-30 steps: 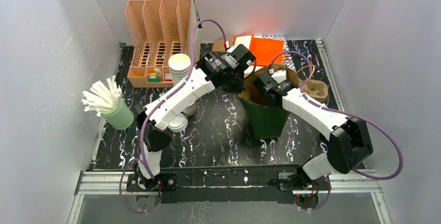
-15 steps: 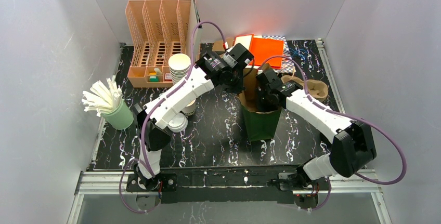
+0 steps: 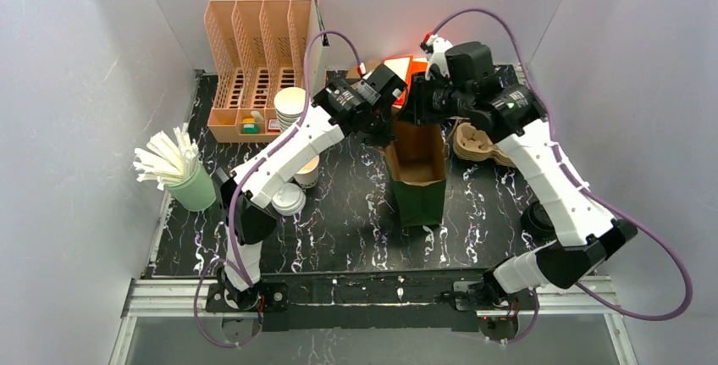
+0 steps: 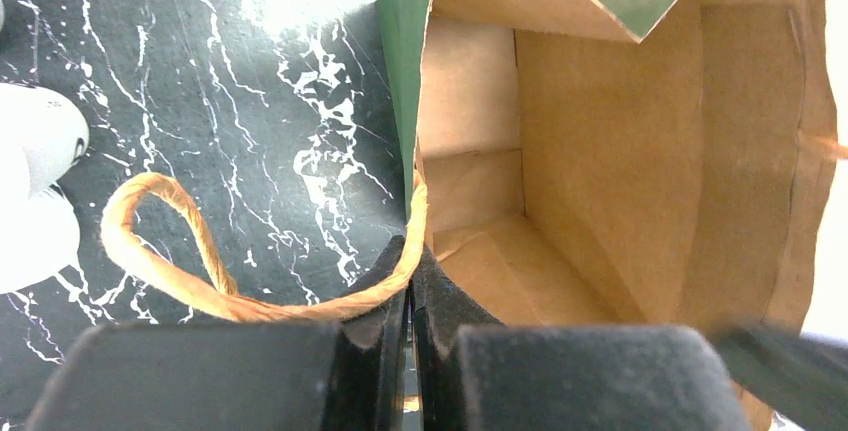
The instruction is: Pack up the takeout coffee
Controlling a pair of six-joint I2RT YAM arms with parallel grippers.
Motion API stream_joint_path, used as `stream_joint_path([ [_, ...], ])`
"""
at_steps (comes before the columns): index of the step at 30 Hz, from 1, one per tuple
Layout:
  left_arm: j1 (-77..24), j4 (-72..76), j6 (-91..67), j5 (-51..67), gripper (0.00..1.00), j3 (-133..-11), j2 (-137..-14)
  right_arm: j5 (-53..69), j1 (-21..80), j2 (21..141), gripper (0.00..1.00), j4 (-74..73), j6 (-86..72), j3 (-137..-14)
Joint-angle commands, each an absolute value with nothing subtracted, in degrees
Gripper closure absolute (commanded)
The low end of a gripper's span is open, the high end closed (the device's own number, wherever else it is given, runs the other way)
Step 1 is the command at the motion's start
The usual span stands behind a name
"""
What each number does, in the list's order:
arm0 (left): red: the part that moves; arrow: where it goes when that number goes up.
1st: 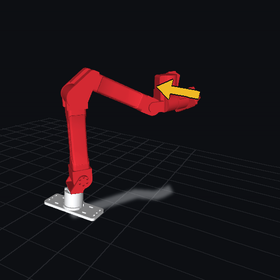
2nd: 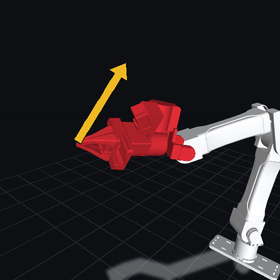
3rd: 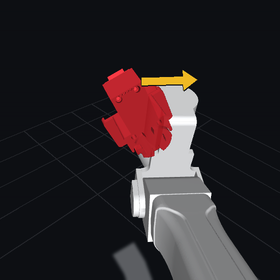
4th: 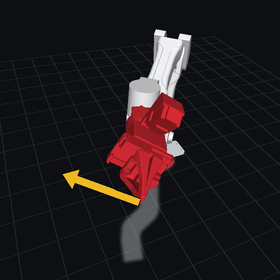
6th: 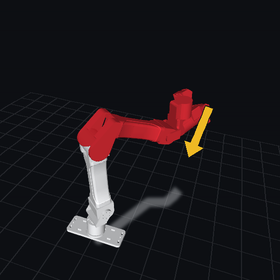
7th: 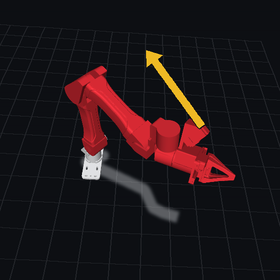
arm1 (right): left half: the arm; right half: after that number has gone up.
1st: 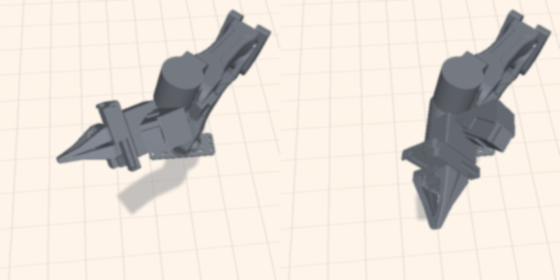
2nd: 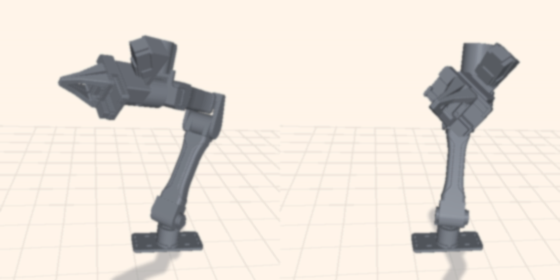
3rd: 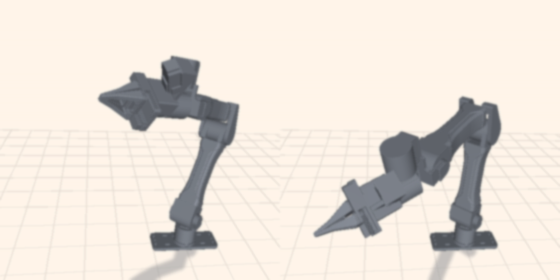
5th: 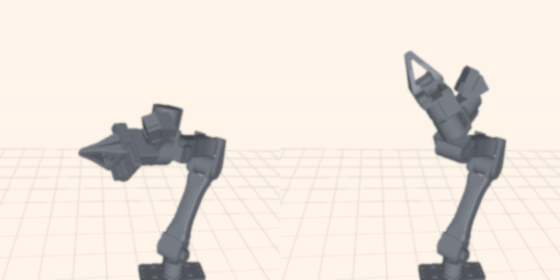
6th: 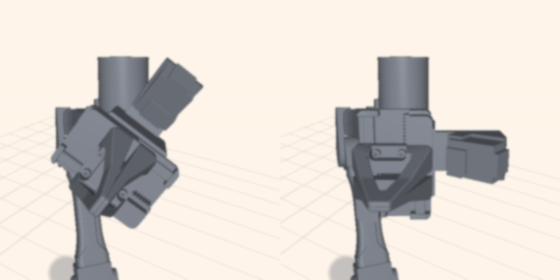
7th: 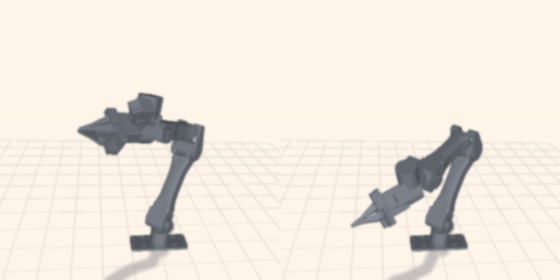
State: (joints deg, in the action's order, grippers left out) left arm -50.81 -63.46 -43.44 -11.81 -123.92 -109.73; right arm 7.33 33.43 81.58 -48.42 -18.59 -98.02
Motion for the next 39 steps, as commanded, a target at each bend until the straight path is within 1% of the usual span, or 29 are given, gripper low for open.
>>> stream_joint_path([
  [1, -48.51, -64.02, -42.09, -13.2, 1.0, -125.78, -105.81, 11.41, 33.23, 81.16, 0.65, -52.37, -16.64, -108.29],
  [3, -47.53, -63.38, -41.55, -13.44, 1.0, -125.84, -105.4, 9.35, 33.22, 81.96, 0.61, -52.36, -16.68, -113.55],
  [7, -44.99, -63.19, -40.09, -13.12, 1.0, -126.07, -105.14, -3.09, 33.18, 85.73, 0.6, -55.41, -16.23, -123.43],
  [11, -40.77, -62.29, -38.08, -12.13, 1.0, -125.4, -104.24, -17.35, 31.68, 86.84, 0.53, -56.01, -15.56, -126.14],
  [13, -38.2, -61.22, -37.04, -11.21, 1.0, -125.17, -104.22, -20.9, 28.2, 87.47, 0.53, -57.35, -16.55, -126.07],
  [16, -34.63, -58.85, -36.34, -9.09, 1.0, -126.13, -105.54, -21.1, 21.62, 87.64, 0.53, -59.25, -19.72, -122.7],
  [18, -32.76, -57.06, -36.69, -7.93, 1.0, -127.9, -107.07, -17.95, 16.97, 87.4, 0.52, -59.87, -22.46, -118.06],
  [23, -29.06, -53.69, -38.39, -5.26, 0.99, -130.77, -110.15, -12.64, 9.51, 87.63, 0.3, -58.56, -29.11, -102.26],
  [24, -28.6, -53.81, -38.39, -4.9, 0.96, -131.45, -110.66, -11.72, 8.72, 87.4, 0.27, -56.95, -29.78, -98.68],
  [25, -28.35, -54.23, -38.37, -4.82, 0.92, -132.22, -111.0, -11.19, 8.29, 87.02, 0.25, -55.0, -30.13, -94.94],
  [29, -28.21, -54.19, -38.23, -4.07, 0.65, -132.05, -110.39, -12.44, 6.81, 86.38, 0.13, -48.99, -29.63, -83.86],
  [32, -28.16, -53.19, -38.61, -2.89, 0.52, -130.83, -108.64, -13.7, 4.14, 86.71, 0.1, -48.56, -28.78, -79.08],
  [35, -28.19, -51.7, -38.48, -1.32, 0.45, -129.91, -106.82, -14.62, 1.92, 86.47, 0.06, -46.25, -28.06, -75.58],
  [39, -28.21, -49.9, -37.81, 4.22, 0.43, -129.46, -104.75, -15.51, 0.85, 88.59, 0.04, -42.72, -26.71, -74.57],
])
